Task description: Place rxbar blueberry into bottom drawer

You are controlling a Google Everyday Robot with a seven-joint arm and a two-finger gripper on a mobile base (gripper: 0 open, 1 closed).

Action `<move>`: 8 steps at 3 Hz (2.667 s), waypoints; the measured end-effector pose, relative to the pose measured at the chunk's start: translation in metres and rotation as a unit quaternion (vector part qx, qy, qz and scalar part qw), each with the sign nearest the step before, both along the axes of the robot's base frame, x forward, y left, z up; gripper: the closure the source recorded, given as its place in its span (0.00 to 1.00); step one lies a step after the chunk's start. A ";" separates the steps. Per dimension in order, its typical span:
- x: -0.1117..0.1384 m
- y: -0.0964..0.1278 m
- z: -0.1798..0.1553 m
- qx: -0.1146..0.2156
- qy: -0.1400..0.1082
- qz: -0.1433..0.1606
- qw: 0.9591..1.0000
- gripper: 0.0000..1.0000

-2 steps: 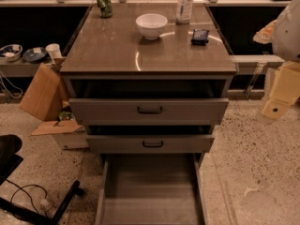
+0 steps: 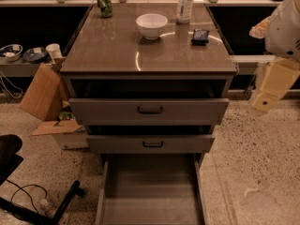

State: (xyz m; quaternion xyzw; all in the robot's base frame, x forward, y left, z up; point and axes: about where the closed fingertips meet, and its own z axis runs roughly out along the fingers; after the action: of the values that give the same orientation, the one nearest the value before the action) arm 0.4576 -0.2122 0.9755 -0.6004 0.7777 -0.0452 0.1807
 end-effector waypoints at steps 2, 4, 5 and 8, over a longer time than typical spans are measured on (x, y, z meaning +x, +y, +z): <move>0.120 0.000 -0.020 0.093 -0.089 -0.063 0.990 0.00; 0.240 0.014 -0.030 0.153 -0.115 -0.206 0.960 0.00; 0.245 0.017 -0.032 0.173 -0.105 -0.242 0.949 0.00; 0.298 0.022 -0.053 0.182 -0.099 -0.301 0.931 0.00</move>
Offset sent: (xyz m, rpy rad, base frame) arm 0.2241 -0.0019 -0.0250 0.3803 -0.2901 -0.3692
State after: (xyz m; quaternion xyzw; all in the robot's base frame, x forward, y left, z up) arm 0.7560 -0.1901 0.9223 -0.2876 0.8949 -0.0144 0.3408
